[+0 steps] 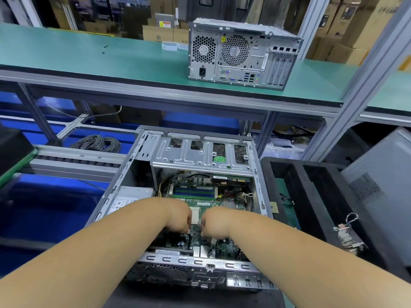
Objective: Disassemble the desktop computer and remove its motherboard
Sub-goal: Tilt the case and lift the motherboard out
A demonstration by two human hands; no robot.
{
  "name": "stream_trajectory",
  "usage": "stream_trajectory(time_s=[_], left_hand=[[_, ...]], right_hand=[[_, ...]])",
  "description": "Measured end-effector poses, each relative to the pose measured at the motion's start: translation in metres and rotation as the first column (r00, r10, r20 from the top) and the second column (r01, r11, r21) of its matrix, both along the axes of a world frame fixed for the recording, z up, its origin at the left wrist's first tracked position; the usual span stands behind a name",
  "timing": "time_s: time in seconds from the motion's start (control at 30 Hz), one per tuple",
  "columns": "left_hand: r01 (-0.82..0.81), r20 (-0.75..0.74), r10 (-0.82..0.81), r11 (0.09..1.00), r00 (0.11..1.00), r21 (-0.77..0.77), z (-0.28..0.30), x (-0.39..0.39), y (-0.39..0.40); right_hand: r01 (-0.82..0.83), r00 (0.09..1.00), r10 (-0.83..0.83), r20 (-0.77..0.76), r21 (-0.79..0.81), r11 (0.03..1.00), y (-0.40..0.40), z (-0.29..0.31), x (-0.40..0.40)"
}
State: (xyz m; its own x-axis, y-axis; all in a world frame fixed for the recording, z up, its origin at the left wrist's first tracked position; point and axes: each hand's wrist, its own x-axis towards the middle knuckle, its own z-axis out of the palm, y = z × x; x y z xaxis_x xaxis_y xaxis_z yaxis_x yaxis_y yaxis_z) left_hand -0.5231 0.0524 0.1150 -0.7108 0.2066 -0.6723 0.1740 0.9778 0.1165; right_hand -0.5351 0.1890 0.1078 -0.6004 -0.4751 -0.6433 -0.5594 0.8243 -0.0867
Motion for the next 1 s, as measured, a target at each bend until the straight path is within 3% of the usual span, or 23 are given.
stream_trajectory(time_s=[0.13, 0.3, 0.47, 0.63, 0.77, 1.0], left_hand=[[-0.012, -0.021, 0.013, 0.998, 1.0, 0.055, 0.005, 0.003, 0.0], [-0.041, 0.039, 0.036, 0.991, 0.999, 0.126, 0.008, 0.013, -0.001], [-0.063, 0.022, 0.06, 0.99, 0.998, 0.127, 0.009, 0.019, -0.001], [-0.129, 0.017, 0.128, 0.979, 0.992, 0.155, 0.007, 0.02, 0.001], [-0.051, -0.095, 0.053, 0.998, 0.994, 0.031, 0.008, 0.024, 0.002], [-0.017, -0.165, 0.011, 0.999, 0.986, -0.036, 0.012, 0.028, 0.0]], right_hand=[[-0.026, 0.999, 0.026, 0.021, 0.03, 0.999, 0.0, -0.007, 0.0], [-0.013, 0.983, -0.004, 0.184, 0.09, 0.996, 0.001, -0.015, 0.008], [-0.231, 0.973, 0.23, 0.023, 0.115, 0.966, -0.006, -0.023, 0.015], [-0.336, 0.936, 0.342, -0.088, 0.074, 0.939, -0.005, -0.018, 0.016], [-0.354, 0.929, 0.355, -0.107, 0.03, 0.935, -0.007, -0.018, 0.018], [-0.329, 0.927, 0.299, -0.228, -0.106, 0.939, -0.001, 0.0, 0.016]])
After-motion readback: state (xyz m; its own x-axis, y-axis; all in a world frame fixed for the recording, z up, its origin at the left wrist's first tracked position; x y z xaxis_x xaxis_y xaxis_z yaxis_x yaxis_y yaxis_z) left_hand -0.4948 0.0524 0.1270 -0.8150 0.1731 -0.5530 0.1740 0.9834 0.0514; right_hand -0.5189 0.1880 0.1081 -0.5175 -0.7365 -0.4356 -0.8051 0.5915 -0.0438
